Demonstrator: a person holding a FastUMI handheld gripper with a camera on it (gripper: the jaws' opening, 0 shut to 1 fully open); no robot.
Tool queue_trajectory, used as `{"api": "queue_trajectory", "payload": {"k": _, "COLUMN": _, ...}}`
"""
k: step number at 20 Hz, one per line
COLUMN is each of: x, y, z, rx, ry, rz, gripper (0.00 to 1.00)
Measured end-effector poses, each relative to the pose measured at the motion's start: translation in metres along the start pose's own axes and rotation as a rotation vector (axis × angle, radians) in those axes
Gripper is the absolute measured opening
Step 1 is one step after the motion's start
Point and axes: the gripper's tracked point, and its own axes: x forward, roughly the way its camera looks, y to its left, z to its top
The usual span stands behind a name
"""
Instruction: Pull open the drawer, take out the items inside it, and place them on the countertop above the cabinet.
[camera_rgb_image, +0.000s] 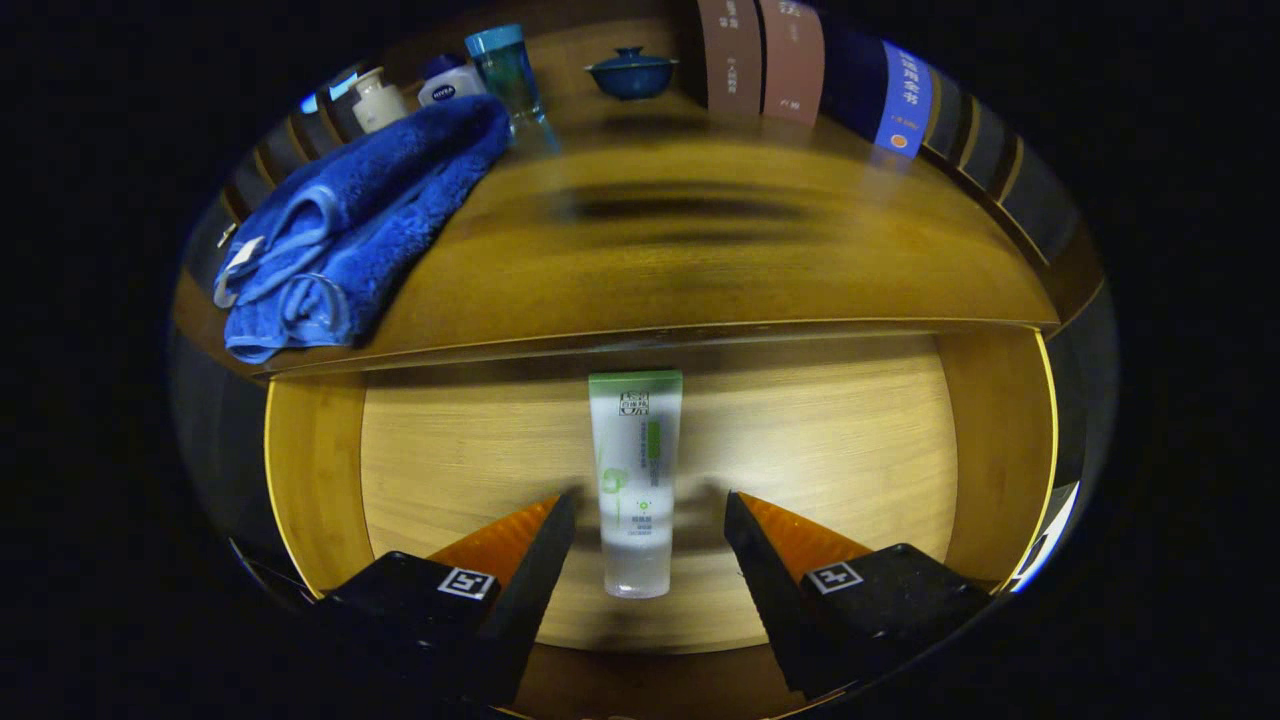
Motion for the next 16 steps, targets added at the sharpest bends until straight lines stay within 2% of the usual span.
{"api": "queue_trajectory", "payload": {"k": 3, "x": 0.009, "y": 0.004, "z": 0.003, "rx": -0.037, "ry": 0.021, "rz": -0.001, "gripper": 0.97}}
{"api": "queue_trajectory", "payload": {"k": 7, "x": 0.024, "y": 0.007, "z": -0.011, "rx": 0.0, "ry": 0.102, "rz": 0.013, "gripper": 0.9}}
{"api": "queue_trajectory", "payload": {"k": 10, "x": 0.02, "y": 0.004, "z": -0.006, "rx": -0.047, "ry": 0.086, "rz": 0.007, "gripper": 0.56}}
{"api": "queue_trajectory", "payload": {"k": 11, "x": 0.025, "y": 0.007, "z": -0.006, "rx": -0.057, "ry": 0.078, "rz": 0.006, "gripper": 0.57}}
{"api": "queue_trajectory", "payload": {"k": 12, "x": 0.026, "y": 0.006, "z": -0.007, "rx": -0.072, "ry": 0.076, "rz": 0.0, "gripper": 0.49}}
{"api": "queue_trajectory", "payload": {"k": 13, "x": 0.025, "y": 0.009, "z": -0.004, "rx": -0.077, "ry": 0.061, "rz": -0.003, "gripper": 0.49}}
{"api": "queue_trajectory", "payload": {"k": 14, "x": 0.025, "y": 0.009, "z": -0.006, "rx": -0.083, "ry": 0.06, "rz": -0.006, "gripper": 0.38}}
{"api": "queue_trajectory", "payload": {"k": 16, "x": 0.02, "y": 0.01, "z": -0.005, "rx": -0.081, "ry": 0.05, "rz": 0.003, "gripper": 0.38}}
